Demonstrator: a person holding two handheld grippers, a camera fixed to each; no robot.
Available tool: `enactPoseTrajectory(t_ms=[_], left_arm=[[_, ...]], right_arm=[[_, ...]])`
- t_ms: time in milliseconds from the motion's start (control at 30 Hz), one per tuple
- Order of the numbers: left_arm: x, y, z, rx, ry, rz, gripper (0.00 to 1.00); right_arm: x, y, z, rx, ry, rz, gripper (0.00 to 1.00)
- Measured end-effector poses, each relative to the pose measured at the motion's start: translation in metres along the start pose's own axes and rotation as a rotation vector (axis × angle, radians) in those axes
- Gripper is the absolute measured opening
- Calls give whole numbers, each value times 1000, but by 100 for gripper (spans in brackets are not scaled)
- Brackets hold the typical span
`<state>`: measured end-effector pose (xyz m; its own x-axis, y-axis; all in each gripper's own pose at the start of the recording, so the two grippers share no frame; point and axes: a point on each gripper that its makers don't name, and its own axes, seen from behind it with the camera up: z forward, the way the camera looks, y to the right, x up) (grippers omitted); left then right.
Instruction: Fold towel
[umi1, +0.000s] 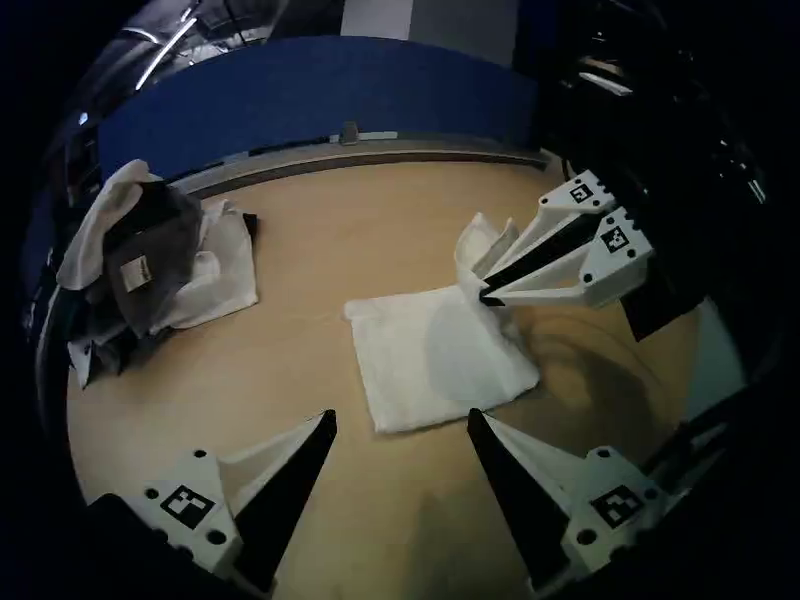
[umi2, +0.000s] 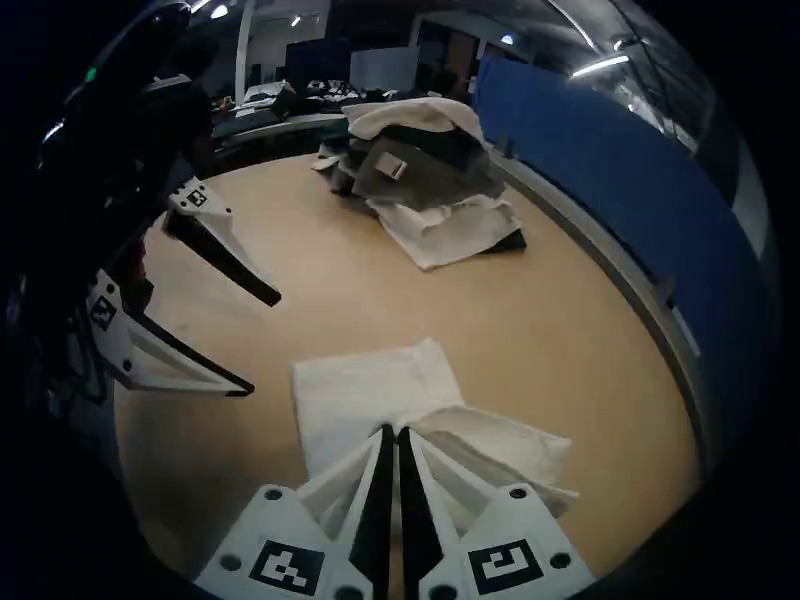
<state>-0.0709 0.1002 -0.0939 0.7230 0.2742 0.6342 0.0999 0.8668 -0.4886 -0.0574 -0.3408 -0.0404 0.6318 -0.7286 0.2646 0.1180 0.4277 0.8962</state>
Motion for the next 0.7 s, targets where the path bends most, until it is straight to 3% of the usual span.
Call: enactPoseTrajectory(t_ms=[300, 700], left_arm=[[-12, 24, 19, -113, -53, 74, 98], [-29, 30, 34, -172, -145, 162, 98]], right_arm=[[-6, 0, -2, -6, -9, 16, 3], [-12, 3, -6, -22, -11, 49, 3]])
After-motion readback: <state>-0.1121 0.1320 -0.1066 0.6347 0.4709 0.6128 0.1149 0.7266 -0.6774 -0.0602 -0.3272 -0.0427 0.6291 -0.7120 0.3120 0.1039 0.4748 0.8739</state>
